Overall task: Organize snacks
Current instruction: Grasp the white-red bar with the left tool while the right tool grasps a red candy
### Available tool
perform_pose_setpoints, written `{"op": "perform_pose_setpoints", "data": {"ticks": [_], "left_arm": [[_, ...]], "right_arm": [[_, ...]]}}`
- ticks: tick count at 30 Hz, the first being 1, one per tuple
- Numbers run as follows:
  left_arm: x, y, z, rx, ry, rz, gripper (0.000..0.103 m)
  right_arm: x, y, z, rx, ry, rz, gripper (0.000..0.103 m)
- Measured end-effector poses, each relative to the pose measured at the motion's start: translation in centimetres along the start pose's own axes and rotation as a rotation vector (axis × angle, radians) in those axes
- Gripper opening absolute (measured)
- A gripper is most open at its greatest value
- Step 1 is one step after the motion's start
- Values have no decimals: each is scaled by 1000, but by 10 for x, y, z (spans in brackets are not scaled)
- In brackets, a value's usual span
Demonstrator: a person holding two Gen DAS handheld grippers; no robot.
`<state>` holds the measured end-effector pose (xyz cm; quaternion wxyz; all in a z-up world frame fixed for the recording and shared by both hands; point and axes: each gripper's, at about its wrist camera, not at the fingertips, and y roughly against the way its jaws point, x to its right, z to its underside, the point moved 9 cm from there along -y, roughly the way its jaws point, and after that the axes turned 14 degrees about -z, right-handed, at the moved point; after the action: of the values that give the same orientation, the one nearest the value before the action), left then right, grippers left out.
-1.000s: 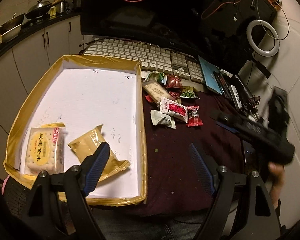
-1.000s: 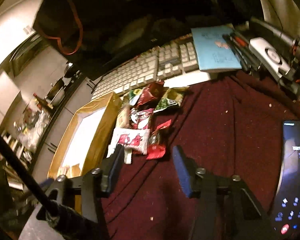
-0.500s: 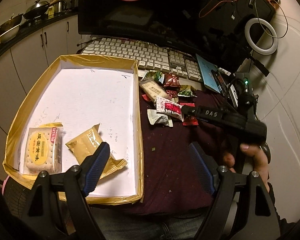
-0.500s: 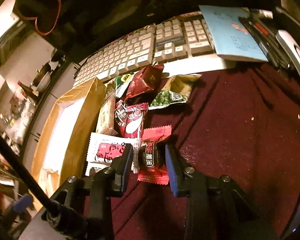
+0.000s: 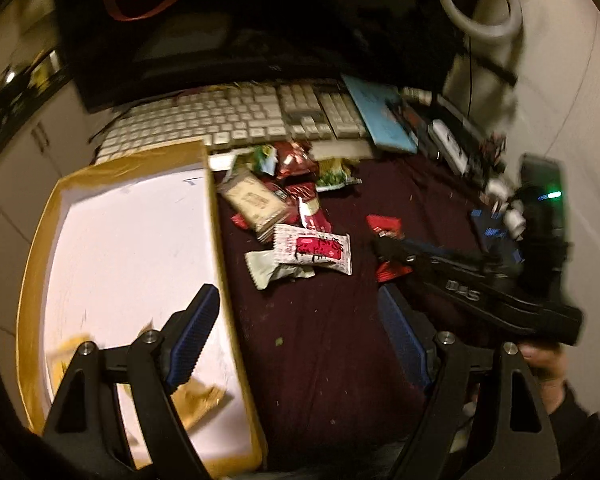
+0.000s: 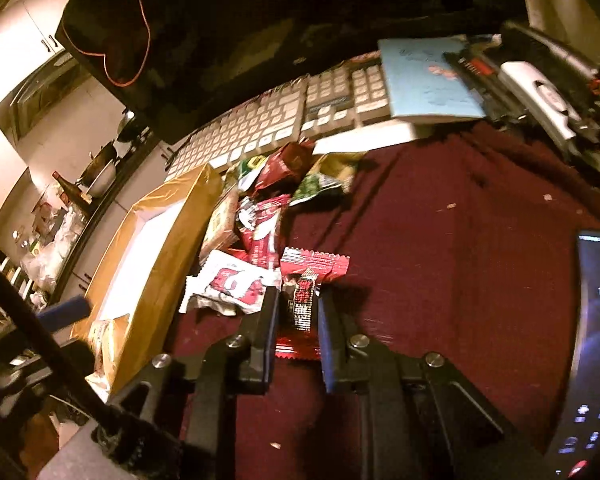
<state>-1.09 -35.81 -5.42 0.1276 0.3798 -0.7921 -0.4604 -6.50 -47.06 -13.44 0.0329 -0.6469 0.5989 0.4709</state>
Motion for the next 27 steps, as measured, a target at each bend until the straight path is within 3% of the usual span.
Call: {"op": "perform_pose_setpoints", "data": {"ticks": [4,6,12,14,16,21,24,27], "left_arm": [[23,-19,-11,-50,-57,47,81],[28,-24,-20,-31,-74,44,81],[54,-59,-33,43,-388,-119,78],[60,-70,-28,27,-478,-118,76],[67,-81,-20,-25,-545,-71,75],[73,-96,-16,-84,-568,-9,73],[72,-90,-6,-155,-557,50,66],[69,-82,0,-169,-544,61,62]], "right_arm": [[14,0,-2,23,-50,9,17],[14,-1,-5,37,-46,26,17],[19,7,-9,82,-65,33,18],[21,6,-9,80,-72,28,18],[20,6,-10,80,-66,29,18],[17,7,-9,84,-39,33,19],[17,7,-9,83,-43,21,19],[17,8,-9,84,-44,17,19]]}}
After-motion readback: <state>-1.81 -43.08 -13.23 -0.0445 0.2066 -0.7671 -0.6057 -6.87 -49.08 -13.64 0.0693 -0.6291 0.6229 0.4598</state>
